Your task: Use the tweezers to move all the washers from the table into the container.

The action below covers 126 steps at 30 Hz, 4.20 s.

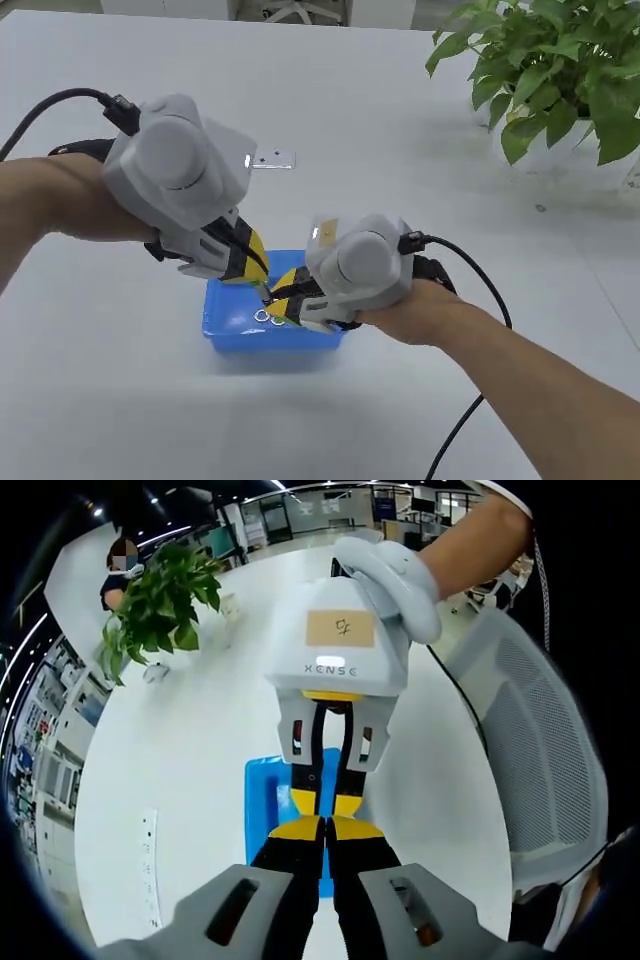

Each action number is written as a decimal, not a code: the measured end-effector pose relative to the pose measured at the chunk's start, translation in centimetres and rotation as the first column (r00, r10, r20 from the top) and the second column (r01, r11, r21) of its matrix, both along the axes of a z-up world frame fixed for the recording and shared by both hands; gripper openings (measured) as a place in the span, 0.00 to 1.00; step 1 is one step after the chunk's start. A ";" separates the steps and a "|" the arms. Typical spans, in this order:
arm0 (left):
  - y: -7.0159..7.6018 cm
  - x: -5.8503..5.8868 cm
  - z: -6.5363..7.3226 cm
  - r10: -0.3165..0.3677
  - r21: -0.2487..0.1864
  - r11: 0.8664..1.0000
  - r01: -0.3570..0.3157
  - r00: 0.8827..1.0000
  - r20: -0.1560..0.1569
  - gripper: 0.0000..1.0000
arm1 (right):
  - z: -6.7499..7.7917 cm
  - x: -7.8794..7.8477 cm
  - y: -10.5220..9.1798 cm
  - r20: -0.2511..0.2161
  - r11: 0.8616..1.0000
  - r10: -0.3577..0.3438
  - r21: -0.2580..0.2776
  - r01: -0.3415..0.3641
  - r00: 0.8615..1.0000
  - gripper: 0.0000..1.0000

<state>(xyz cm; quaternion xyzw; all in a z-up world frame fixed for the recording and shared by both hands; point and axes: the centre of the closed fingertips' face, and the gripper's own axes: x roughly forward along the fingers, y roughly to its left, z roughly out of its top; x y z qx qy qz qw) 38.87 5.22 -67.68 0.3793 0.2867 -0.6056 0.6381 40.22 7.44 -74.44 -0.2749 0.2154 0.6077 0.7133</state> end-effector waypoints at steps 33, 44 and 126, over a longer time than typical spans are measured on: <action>-0.1 1.6 -2.8 0.016 0.006 1.000 -0.016 0.999 -0.043 0.05 | -2.9 1.3 -0.5 -0.074 1.000 -0.016 -0.018 0.015 0.997 0.10; 0.1 1.5 -2.7 0.016 0.010 1.000 -0.015 0.999 -0.050 0.05 | -2.7 1.1 -0.5 -0.067 1.000 -0.013 -0.015 0.012 0.998 0.11; 1.6 -4.3 -2.6 0.021 0.069 0.997 -0.022 1.000 0.011 0.05 | 0.5 -4.8 -2.4 0.031 0.982 0.158 -0.109 -0.154 0.987 0.05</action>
